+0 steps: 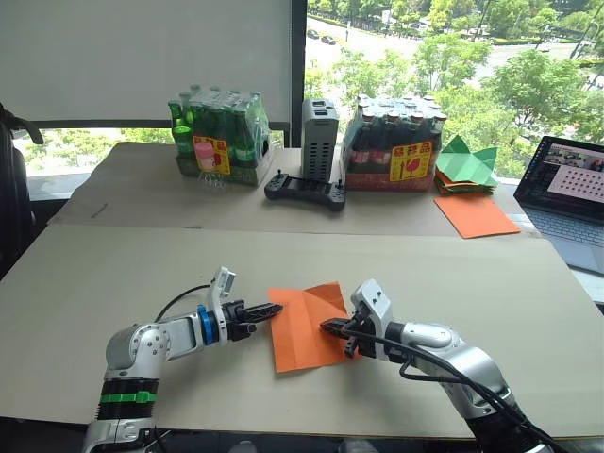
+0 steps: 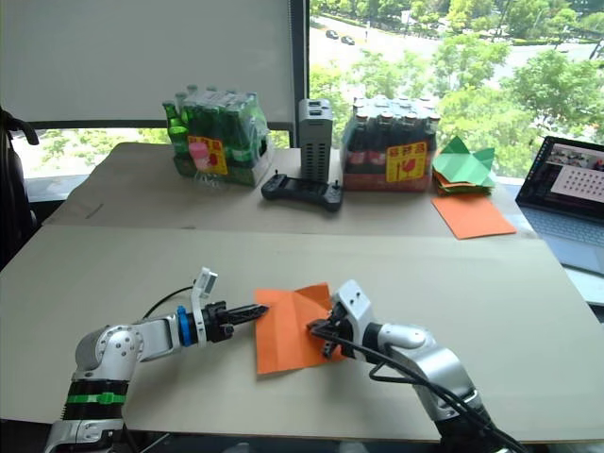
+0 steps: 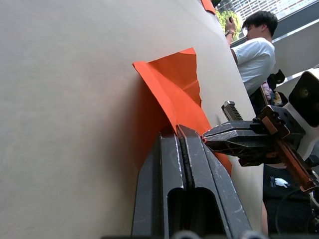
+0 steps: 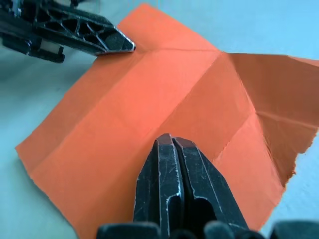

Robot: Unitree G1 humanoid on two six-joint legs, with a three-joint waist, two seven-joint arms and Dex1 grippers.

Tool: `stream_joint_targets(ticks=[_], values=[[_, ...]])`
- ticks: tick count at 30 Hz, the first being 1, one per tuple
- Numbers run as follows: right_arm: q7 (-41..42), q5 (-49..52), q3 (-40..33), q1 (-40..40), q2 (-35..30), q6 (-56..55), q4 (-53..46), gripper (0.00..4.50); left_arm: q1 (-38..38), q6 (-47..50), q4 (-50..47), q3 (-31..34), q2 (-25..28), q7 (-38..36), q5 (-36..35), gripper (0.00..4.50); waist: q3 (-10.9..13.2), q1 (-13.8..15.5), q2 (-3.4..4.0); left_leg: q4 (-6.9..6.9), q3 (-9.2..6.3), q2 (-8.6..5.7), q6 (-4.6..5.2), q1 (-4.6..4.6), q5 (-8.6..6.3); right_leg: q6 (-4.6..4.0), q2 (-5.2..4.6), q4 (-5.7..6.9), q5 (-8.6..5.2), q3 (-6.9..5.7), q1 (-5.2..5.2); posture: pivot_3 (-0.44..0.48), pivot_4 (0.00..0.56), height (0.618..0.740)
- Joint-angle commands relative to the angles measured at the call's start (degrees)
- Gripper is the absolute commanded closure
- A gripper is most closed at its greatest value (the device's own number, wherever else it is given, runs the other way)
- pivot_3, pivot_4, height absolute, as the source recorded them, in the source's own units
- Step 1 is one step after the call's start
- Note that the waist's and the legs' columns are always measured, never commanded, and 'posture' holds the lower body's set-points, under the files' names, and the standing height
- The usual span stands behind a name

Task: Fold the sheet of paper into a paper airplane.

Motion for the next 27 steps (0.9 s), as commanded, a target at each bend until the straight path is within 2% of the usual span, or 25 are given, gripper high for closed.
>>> stream_joint_targets(ticks=[1,7,15,26,27], values=[[1.21,7.78,-5.53,-1.13,1.42,2.46,-4.81,4.50,-1.03,-0.10,1.09,-1.06,1.27,-1.22,0.93,4.47,0.00,0.00,0.00,0.00,0.00,0.00,0.00,0.00,0.00,0.00,0.00,0.00,0.00,0.00,0.00,0.000,0.150,0.740],[0.65,14.92,-9.45,-2.31,2.21,6.13,-7.12,4.50,-2.57,-0.34,2.98,-3.72,3.75,-5.16,2.12,4.47,0.00,-0.03,0.00,0.00,-0.01,0.00,0.00,-0.01,0.00,0.00,0.00,0.00,0.00,-0.01,0.00,0.000,0.150,0.740],[-0.50,14.77,-8.93,-1.83,1.73,6.36,-7.32,4.50,-7.53,-3.54,9.40,-8.06,6.83,-11.78,6.47,4.47,0.01,-0.02,0.01,-0.01,0.00,0.00,0.00,-0.02,0.00,0.00,0.01,-0.02,0.00,-0.02,-0.02,0.000,0.150,0.740],[-1.70,14.26,-8.58,-1.23,1.69,5.91,-7.34,4.50,-10.11,-5.68,13.71,-9.88,7.08,-16.38,9.92,4.47,0.01,-0.02,0.01,-0.01,-0.01,0.00,0.00,-0.04,0.00,0.00,0.01,-0.01,0.00,-0.03,-0.04,0.000,0.150,0.740],[-1.79,14.27,-8.52,-1.18,1.76,5.91,-7.36,4.50,-9.96,-5.63,13.66,-9.77,7.10,-16.70,9.92,4.22,0.01,-0.02,0.01,-0.01,-0.01,0.00,0.00,-0.05,0.00,0.00,0.01,-0.01,0.00,-0.03,-0.04,0.000,0.150,0.740]])
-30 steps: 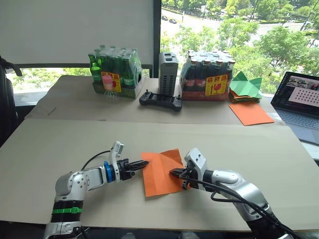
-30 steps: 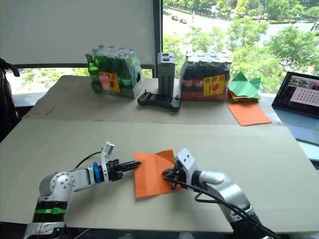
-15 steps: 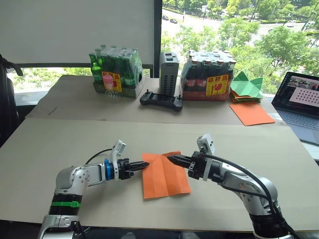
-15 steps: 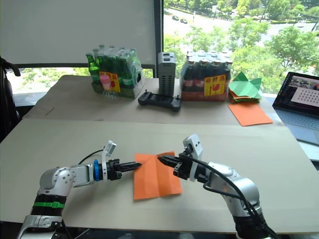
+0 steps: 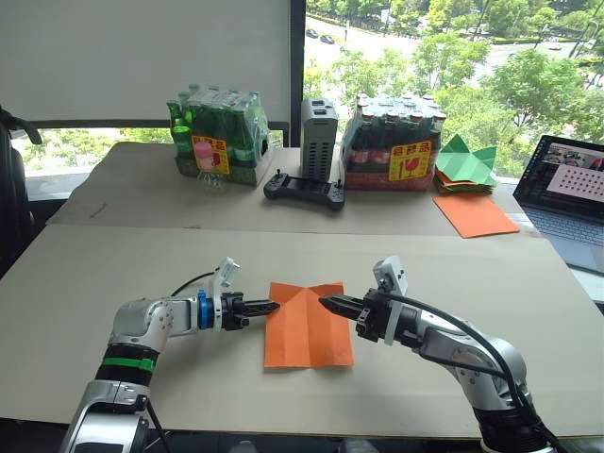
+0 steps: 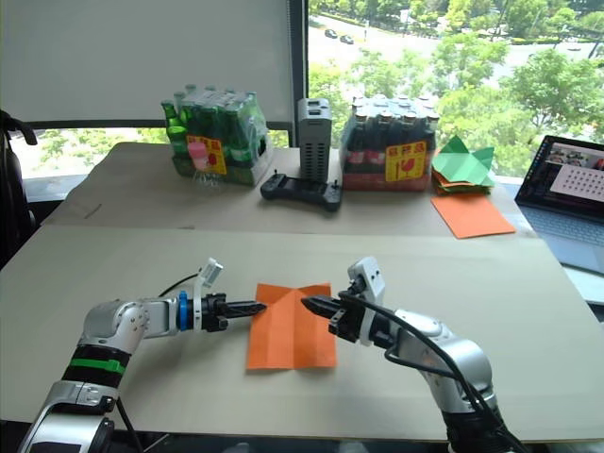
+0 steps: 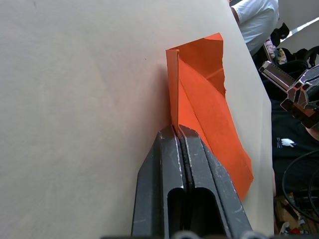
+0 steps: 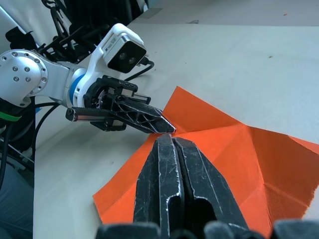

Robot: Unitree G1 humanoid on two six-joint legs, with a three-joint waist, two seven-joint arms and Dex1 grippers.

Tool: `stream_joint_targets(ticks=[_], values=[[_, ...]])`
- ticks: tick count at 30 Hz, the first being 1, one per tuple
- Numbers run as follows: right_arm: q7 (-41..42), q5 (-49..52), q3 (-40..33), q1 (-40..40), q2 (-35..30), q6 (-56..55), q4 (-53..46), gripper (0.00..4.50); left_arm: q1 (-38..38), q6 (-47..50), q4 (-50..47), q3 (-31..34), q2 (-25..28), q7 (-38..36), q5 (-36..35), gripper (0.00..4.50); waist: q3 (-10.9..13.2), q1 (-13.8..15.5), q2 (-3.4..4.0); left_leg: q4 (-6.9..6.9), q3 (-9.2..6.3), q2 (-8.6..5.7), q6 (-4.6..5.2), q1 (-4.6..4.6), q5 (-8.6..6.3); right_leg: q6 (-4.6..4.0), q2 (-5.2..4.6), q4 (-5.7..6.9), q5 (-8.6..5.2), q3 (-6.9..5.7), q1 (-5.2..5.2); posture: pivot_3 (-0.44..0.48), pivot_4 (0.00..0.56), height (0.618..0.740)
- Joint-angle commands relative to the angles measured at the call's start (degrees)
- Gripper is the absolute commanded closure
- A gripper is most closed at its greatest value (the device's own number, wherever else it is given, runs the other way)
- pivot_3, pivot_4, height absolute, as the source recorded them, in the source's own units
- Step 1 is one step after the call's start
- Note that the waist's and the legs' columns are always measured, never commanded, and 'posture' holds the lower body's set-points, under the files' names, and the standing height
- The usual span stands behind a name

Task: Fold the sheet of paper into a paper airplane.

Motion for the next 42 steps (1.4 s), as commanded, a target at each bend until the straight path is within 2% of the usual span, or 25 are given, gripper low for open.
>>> stream_joint_targets(ticks=[1,6,17,22,23,28,33,37,42], values=[[-0.18,1.07,-0.10,-0.16,-0.15,-0.30,-2.43,4.50,-0.17,-0.51,0.46,-0.19,0.48,-1.03,0.82,3.93,0.00,0.00,0.00,0.00,0.00,0.00,0.00,0.00,0.00,0.00,0.00,0.00,0.00,0.00,0.00,0.000,0.150,0.740],[-0.25,1.15,0.09,-0.09,-0.07,-0.29,-2.29,4.50,0.22,-1.11,1.00,0.91,1.26,-1.23,1.79,2.37,0.00,0.01,0.00,0.00,0.00,0.00,0.00,-0.07,0.00,0.00,0.00,-0.01,0.00,0.00,-0.05,0.000,0.150,0.740],[-0.31,1.31,0.20,0.30,0.35,-0.43,-1.76,4.50,2.72,-1.95,2.05,8.55,8.73,-1.28,1.34,2.37,0.01,-0.25,0.01,-0.06,0.00,0.02,0.00,-0.07,0.00,0.00,0.01,0.02,0.00,0.01,-0.14,0.000,0.150,0.740],[-0.15,1.15,0.37,0.28,0.54,-0.62,-1.39,4.50,2.27,-2.82,2.12,11.47,9.01,-0.21,0.88,2.37,0.02,0.23,0.00,-0.06,0.00,0.01,0.00,-0.12,0.00,0.00,0.00,0.00,0.00,-0.02,-0.15,0.000,0.150,0.740],[-0.12,1.08,0.39,0.17,0.60,-0.69,-1.21,4.50,1.80,-2.38,1.21,12.34,8.58,0.14,0.02,2.92,0.03,0.26,-0.02,-0.06,0.00,0.01,0.00,-0.14,0.00,0.00,0.00,-0.01,0.00,-0.02,-0.15,0.000,0.150,0.740],[-0.22,1.05,0.02,-0.51,0.90,-0.84,-0.44,4.50,1.54,1.32,-8.56,12.87,6.17,0.69,-4.87,4.47,0.08,0.33,-0.09,-0.04,-0.01,0.02,0.00,-0.26,0.00,0.00,-0.02,0.02,0.00,-0.03,-0.26,0.000,0.150,0.740],[-0.80,0.83,-0.62,-0.91,1.17,-1.08,0.19,4.50,3.61,0.26,-15.69,8.39,4.64,2.31,-3.64,4.47,0.08,-0.02,-0.09,-0.04,-0.01,0.02,0.00,-0.23,0.00,-0.01,-0.01,0.04,0.00,-0.02,-0.26,0.000,0.150,0.740],[-1.20,1.07,-1.16,-0.87,1.25,-1.06,0.25,4.50,6.82,-2.67,-20.93,2.92,4.65,0.76,-1.96,4.47,0.08,-0.16,-0.09,-0.04,0.00,0.02,0.00,-0.22,0.00,0.00,-0.01,0.05,0.00,0.00,-0.27,0.000,0.150,0.740],[-2.01,0.87,-1.77,-0.84,1.72,-1.39,0.35,4.50,9.24,-10.39,-21.69,-4.45,5.64,-0.21,4.90,4.47,0.08,0.06,-0.09,-0.04,0.01,0.01,-0.01,-0.23,0.00,-0.01,-0.01,0.03,0.00,0.01,-0.27,0.000,0.150,0.740]])
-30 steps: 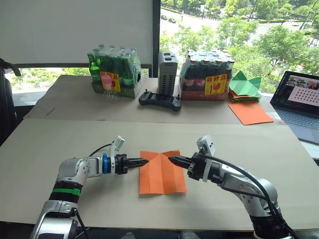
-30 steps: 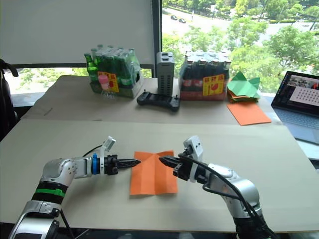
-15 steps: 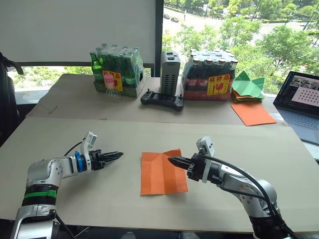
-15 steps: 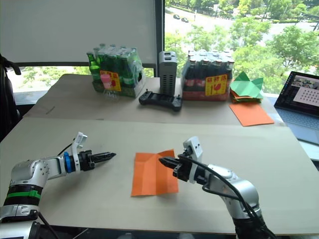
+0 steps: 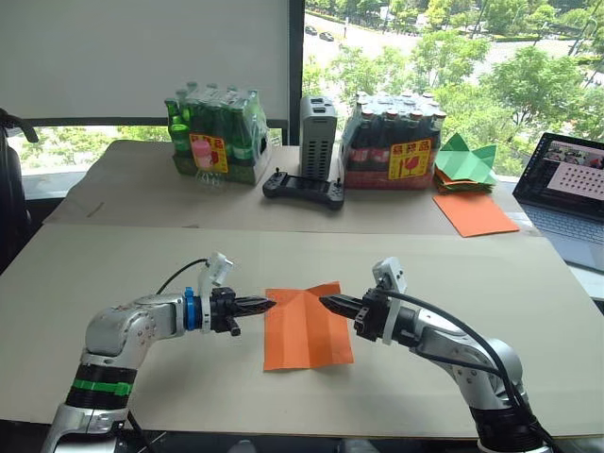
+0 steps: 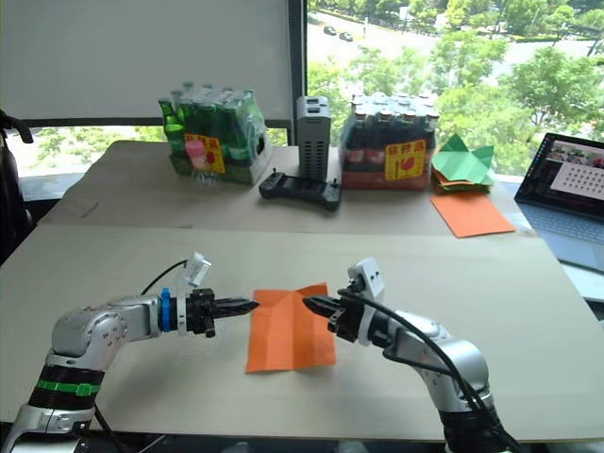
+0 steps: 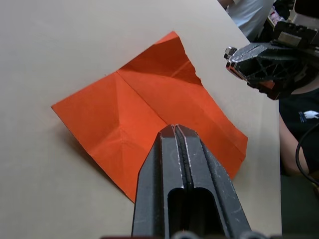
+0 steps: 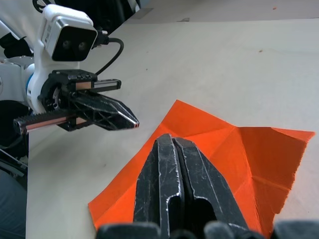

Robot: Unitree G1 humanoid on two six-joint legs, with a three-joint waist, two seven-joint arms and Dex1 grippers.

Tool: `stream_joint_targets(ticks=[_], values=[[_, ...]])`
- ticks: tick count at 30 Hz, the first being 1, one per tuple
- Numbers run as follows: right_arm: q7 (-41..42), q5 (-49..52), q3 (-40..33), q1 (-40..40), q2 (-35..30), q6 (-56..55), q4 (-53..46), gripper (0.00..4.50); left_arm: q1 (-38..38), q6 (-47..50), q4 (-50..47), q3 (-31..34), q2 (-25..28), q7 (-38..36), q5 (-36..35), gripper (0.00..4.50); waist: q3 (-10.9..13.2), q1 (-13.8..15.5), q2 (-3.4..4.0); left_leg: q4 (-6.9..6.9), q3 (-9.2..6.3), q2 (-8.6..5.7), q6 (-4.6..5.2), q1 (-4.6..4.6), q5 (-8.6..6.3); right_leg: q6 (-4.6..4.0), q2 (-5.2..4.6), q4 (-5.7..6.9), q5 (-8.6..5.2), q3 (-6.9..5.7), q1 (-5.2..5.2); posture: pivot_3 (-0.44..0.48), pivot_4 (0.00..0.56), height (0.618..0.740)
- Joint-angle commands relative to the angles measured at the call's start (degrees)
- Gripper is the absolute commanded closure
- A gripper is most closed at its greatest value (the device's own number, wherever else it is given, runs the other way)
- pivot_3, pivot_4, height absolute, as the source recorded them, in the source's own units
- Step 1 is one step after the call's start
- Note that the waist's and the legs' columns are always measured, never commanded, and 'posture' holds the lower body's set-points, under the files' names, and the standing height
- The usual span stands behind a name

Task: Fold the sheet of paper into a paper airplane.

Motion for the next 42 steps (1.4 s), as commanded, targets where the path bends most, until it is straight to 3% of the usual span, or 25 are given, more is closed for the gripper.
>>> stream_joint_targets(ticks=[1,14,21,42], values=[[-0.92,0.71,-1.62,-0.87,0.53,-1.52,-0.95,4.50,0.31,-5.52,-1.22,-3.01,0.61,-0.96,3.81,4.47,0.00,0.04,0.00,0.00,0.00,0.00,0.00,0.00,0.00,0.00,0.00,0.00,0.00,0.00,0.00,0.000,0.150,0.740],[-5.00,-1.10,-3.53,-1.96,1.38,-2.06,0.94,4.50,0.50,-14.26,5.68,-9.64,-1.71,-1.30,12.43,4.47,-0.01,0.10,0.01,0.00,0.01,-0.01,0.00,0.09,0.00,0.00,-0.01,-0.01,0.00,0.01,0.10,0.000,0.150,0.740],[-7.03,-4.45,-2.55,-2.41,1.48,-3.26,2.91,2.35,0.85,-14.33,5.77,-9.39,-2.11,-1.08,12.66,4.50,-0.01,0.18,0.02,0.02,0.01,-0.01,0.00,0.09,0.00,0.00,-0.01,0.00,0.00,0.00,0.13,0.000,0.150,0.740],[-7.60,-7.74,-1.41,-3.35,3.18,-5.33,6.22,2.35,2.13,-13.00,3.82,-8.09,-2.19,0.00,12.37,4.50,-0.02,0.05,0.02,0.03,0.01,0.00,0.00,0.13,0.00,0.00,0.00,0.04,0.00,0.00,0.13,0.000,0.150,0.740]])
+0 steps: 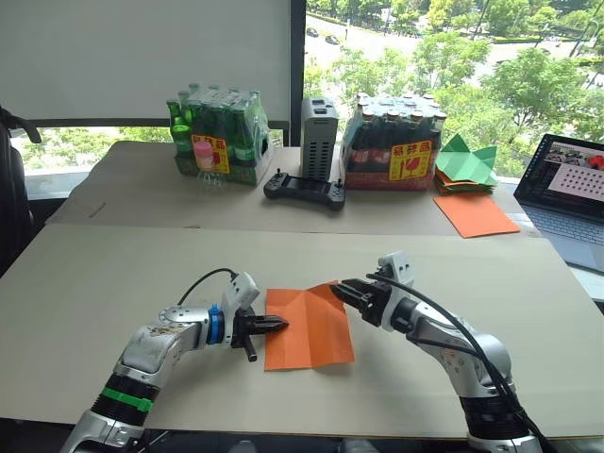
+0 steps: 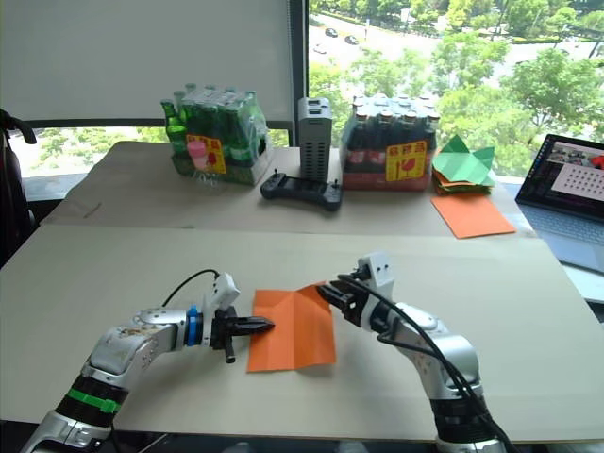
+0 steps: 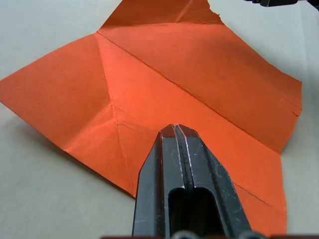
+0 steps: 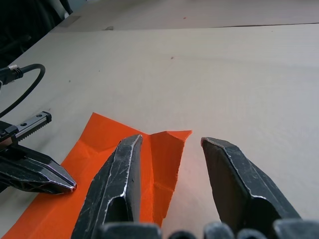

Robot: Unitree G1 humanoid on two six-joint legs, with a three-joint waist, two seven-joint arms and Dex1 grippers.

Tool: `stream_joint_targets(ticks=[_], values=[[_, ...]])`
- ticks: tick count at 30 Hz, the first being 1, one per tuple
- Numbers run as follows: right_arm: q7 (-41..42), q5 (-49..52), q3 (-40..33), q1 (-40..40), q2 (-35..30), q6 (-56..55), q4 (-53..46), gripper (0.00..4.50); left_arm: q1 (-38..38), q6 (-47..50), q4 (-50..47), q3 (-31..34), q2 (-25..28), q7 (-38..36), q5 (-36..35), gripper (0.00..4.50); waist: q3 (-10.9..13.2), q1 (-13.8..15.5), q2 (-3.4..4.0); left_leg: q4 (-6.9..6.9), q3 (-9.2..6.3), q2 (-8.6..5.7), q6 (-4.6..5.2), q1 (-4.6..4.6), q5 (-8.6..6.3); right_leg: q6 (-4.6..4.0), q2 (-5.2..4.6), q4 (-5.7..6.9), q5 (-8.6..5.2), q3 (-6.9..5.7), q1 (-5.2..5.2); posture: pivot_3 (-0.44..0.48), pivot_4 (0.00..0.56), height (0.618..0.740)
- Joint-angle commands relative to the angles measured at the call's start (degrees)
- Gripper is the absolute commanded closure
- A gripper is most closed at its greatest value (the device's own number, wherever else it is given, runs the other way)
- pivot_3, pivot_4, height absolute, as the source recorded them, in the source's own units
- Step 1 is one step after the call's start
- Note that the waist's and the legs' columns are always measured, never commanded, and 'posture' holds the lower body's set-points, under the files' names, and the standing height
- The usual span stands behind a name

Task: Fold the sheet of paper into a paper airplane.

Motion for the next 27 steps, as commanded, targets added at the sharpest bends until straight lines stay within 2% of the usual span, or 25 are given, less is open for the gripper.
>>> stream_joint_targets(ticks=[1,20,23,27], values=[[0.64,-0.14,0.20,-0.93,0.19,-1.69,-0.87,2.35,1.10,1.06,0.69,-0.61,0.02,1.13,1.32,4.50,0.00,0.00,0.00,0.00,0.00,0.00,0.00,0.00,0.00,0.00,0.00,0.00,0.00,0.00,0.00,0.000,0.150,0.740],[2.79,-1.87,2.30,-0.36,-0.38,-2.34,-1.59,2.35,0.64,1.27,1.00,-0.40,-0.46,1.46,1.28,4.50,0.00,0.00,0.00,0.00,0.00,0.00,0.00,0.00,0.00,0.00,0.00,0.00,0.00,0.00,0.00,0.000,0.150,0.740],[3.85,-3.64,3.96,0.10,-1.38,-3.65,-2.21,3.14,0.97,1.31,0.68,-0.40,-0.36,1.39,1.20,4.50,0.00,0.00,0.00,0.00,0.00,0.00,0.00,0.00,0.00,0.00,0.00,0.00,0.00,0.00,0.00,0.000,0.150,0.740],[4.85,-5.32,5.63,0.33,-2.28,-5.53,-2.59,4.48,0.95,1.31,0.77,-0.41,-0.37,1.39,1.22,4.50,0.00,0.00,0.00,0.00,0.00,-0.01,0.00,0.00,0.00,0.00,0.00,0.00,0.00,0.00,0.00,0.000,0.150,0.740]])
